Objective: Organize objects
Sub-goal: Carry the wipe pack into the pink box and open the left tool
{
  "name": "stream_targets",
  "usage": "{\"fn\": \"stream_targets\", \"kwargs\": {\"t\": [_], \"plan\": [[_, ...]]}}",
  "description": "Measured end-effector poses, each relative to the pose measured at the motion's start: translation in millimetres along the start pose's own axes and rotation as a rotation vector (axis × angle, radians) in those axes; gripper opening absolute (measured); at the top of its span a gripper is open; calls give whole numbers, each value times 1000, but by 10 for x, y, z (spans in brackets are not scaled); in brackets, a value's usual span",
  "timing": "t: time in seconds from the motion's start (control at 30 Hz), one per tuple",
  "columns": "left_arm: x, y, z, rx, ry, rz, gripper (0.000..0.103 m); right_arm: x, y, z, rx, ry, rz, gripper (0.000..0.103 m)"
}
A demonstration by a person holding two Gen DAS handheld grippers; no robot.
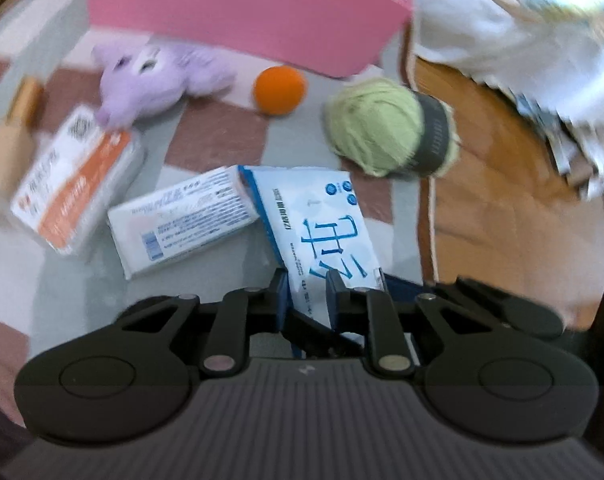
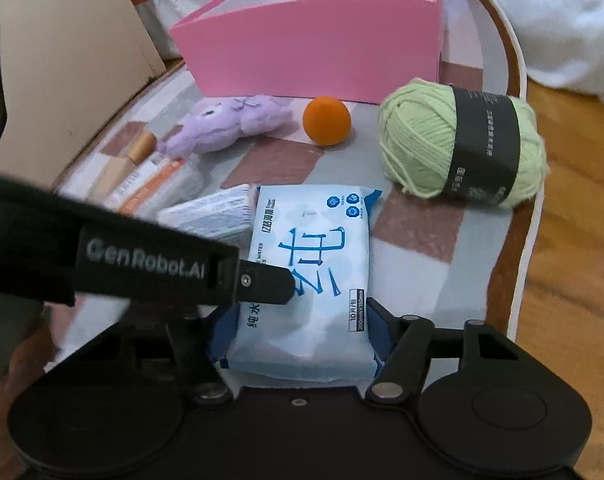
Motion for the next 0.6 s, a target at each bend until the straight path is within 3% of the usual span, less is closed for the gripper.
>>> {"fn": "stream_targets", "kwargs": {"t": [0.1,0.33,0.6], "plan": [[199,-12,-100,-47,6,-1,19,161,52,45,-19,14,3,70],[671,165,-222,-30,-32,2,19,595,281,129,-61,43,10,70],[1250,553,-520,-115,-50,-95,18,1026,829,187,-14,47,-63,70]]}}
Point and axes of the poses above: each gripper's, at about its wrist camera, not at the fingertips, and x roughly against the way its jaws point, z to its left, y to its top, the point moved 6 cm from there along -x, roughly the way its jaws point, and after that the axes turned 14 degrees about x, right-handed, at the moved point
